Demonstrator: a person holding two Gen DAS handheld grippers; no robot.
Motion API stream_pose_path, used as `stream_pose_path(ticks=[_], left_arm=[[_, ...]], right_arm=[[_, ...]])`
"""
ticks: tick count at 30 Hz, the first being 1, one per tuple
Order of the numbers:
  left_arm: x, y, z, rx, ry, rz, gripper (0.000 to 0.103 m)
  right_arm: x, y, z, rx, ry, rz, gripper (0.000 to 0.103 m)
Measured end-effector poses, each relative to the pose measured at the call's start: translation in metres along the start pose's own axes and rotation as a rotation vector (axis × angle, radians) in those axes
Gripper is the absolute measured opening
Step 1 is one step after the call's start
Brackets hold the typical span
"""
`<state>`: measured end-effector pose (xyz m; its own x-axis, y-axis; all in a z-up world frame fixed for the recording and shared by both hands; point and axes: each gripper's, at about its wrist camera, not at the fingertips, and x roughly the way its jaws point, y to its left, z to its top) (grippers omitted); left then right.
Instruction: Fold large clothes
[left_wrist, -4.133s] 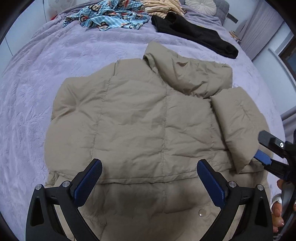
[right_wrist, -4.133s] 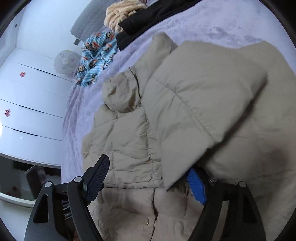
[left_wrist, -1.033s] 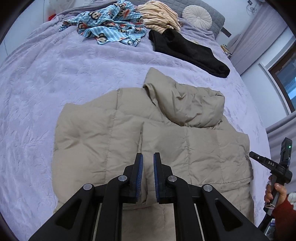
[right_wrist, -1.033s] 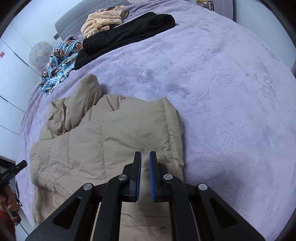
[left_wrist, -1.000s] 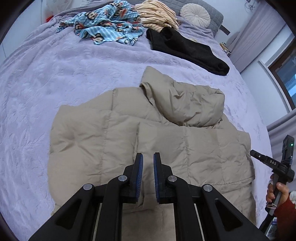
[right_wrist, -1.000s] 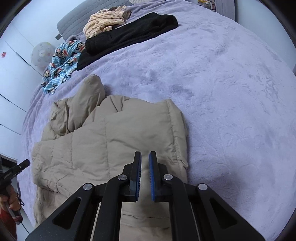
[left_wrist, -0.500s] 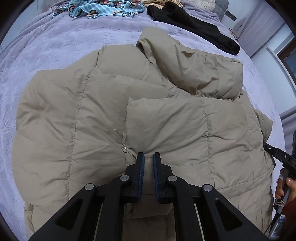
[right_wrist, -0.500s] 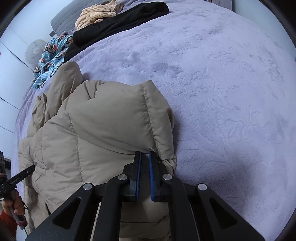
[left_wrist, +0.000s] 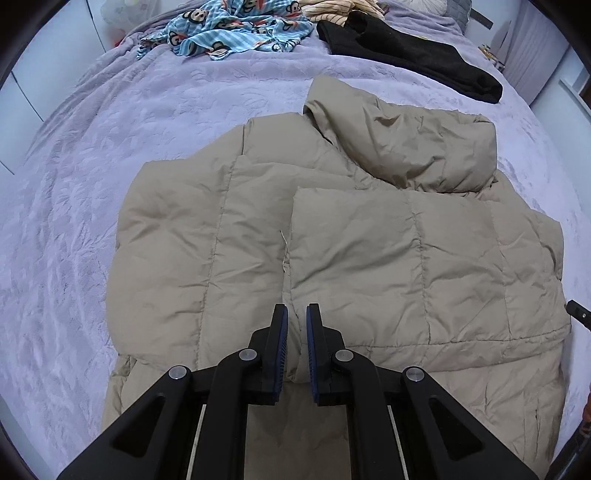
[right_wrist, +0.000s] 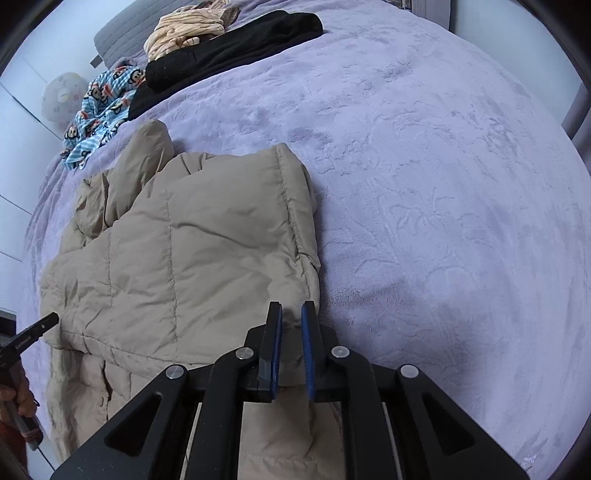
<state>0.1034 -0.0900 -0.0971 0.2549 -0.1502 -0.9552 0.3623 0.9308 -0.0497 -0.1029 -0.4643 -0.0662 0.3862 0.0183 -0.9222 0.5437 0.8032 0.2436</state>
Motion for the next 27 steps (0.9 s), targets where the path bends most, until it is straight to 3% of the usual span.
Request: stream_pose_path(ticks=[13, 19, 20, 21, 22, 24, 27], left_arm=[[-0.013, -0.005, -0.013, -0.011, -0.01, 0.055, 0.012], [-0.017, -0.006, -0.019, -0.026, -0.019, 0.034, 0.012], [-0.018, -0.007, -0.02, -0.026, -0.02, 0.037, 0.025], [-0.018, -0.009, -0.021, -0.025, -0.018, 0.045, 0.049], [-0.02, -0.01, -0.022, -0.029, -0.021, 0.066, 0.103], [-0.031, -0.015, -0.026, -0.022, -0.075, 0.101, 0.102], [-0.037, -0.021, -0.032, -0.01, -0.074, 0.12, 0.102]], right_arm=[[-0.006, 0.005, -0.01, 0.029, 0.043, 0.047, 0.035], [-0.01, 0.01, -0.016, 0.028, 0.055, 0.076, 0.042], [-0.01, 0.01, -0.018, 0.033, 0.06, 0.084, 0.042], [-0.012, 0.01, -0.019, 0.036, 0.063, 0.091, 0.043], [-0.013, 0.01, -0.019, 0.038, 0.066, 0.096, 0.043], [-0.016, 0.009, -0.021, 0.039, 0.073, 0.107, 0.043], [-0.019, 0.009, -0.025, 0.033, 0.087, 0.115, 0.043]])
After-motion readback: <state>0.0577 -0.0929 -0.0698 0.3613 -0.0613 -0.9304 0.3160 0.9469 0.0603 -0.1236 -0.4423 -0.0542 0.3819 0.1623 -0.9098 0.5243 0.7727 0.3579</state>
